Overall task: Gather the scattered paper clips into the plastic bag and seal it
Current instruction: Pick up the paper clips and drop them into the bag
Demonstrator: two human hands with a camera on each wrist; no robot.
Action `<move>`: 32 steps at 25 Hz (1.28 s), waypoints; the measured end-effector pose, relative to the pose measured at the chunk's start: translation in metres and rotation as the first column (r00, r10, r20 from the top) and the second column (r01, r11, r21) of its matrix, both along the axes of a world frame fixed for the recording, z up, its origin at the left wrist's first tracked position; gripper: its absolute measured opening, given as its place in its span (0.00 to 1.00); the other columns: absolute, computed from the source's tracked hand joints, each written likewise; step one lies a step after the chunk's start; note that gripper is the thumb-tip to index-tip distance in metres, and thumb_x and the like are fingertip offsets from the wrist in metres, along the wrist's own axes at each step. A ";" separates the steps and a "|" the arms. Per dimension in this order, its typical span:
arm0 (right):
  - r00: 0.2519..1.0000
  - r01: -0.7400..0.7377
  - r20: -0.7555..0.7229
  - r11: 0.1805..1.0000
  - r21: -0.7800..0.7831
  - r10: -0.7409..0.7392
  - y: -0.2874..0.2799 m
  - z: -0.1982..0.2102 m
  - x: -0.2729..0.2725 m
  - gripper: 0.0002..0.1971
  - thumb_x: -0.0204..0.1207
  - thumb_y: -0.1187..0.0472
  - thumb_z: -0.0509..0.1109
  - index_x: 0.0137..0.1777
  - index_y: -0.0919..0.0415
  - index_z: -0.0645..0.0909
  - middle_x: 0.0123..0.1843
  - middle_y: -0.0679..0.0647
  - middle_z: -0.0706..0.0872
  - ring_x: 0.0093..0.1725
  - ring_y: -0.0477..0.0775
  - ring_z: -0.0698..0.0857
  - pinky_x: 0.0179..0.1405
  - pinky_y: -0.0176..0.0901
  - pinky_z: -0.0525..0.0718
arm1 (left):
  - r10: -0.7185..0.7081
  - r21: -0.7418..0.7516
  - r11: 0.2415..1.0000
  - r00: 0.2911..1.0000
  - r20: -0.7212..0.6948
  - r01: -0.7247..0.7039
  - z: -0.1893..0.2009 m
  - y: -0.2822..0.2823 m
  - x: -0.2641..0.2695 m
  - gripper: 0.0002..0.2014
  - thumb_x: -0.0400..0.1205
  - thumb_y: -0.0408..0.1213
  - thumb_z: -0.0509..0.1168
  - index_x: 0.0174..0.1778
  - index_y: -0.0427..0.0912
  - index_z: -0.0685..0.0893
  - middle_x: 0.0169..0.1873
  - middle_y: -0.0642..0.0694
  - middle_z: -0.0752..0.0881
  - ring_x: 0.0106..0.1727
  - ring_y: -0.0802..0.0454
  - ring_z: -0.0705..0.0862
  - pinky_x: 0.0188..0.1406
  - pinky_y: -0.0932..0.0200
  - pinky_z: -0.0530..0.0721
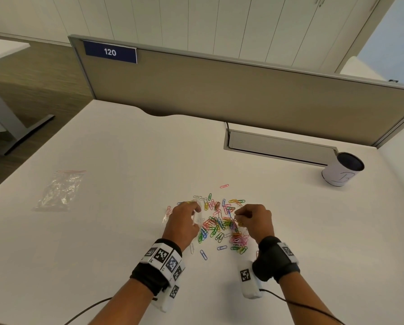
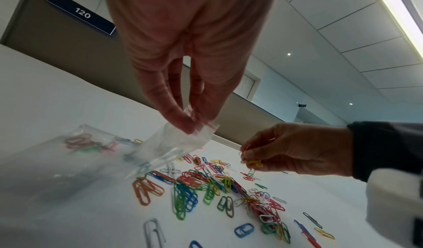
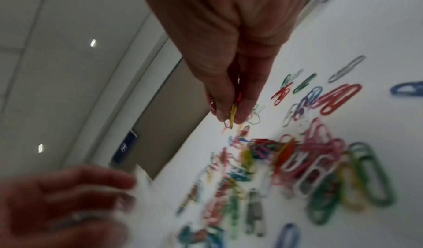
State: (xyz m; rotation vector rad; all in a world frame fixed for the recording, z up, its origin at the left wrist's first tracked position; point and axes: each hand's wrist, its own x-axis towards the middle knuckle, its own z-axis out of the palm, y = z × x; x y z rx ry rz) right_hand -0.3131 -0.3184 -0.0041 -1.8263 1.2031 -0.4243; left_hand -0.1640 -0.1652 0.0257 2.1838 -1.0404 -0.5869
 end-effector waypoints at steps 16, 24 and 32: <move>0.987 -0.107 0.135 0.988 0.110 0.092 0.064 0.026 0.056 0.03 0.71 0.70 0.75 0.44 0.65 0.88 0.40 0.61 0.91 0.38 0.57 0.91 0.43 0.44 0.92 | 0.003 0.017 1.000 1.000 0.020 -0.004 0.012 0.004 -0.004 0.23 0.70 0.27 0.73 0.62 0.43 0.80 0.56 0.44 0.83 0.54 0.44 0.84 0.55 0.50 0.87; 0.951 -0.304 0.000 0.936 0.175 0.309 0.063 0.041 0.063 0.10 0.81 0.68 0.61 0.57 0.65 0.81 0.55 0.62 0.88 0.52 0.60 0.89 0.54 0.55 0.90 | -0.024 0.024 0.999 0.999 0.049 0.023 0.017 0.006 0.000 0.23 0.72 0.28 0.73 0.63 0.42 0.80 0.56 0.42 0.82 0.53 0.43 0.85 0.53 0.49 0.87; 0.960 -0.176 -0.238 0.980 -0.091 0.150 0.049 0.025 0.006 0.19 0.71 0.61 0.76 0.61 0.59 0.78 0.61 0.57 0.85 0.62 0.58 0.81 0.55 0.39 0.80 | -0.038 0.024 0.999 0.999 0.024 0.037 0.008 0.008 0.004 0.23 0.72 0.28 0.72 0.64 0.41 0.79 0.57 0.40 0.82 0.56 0.41 0.83 0.60 0.48 0.84</move>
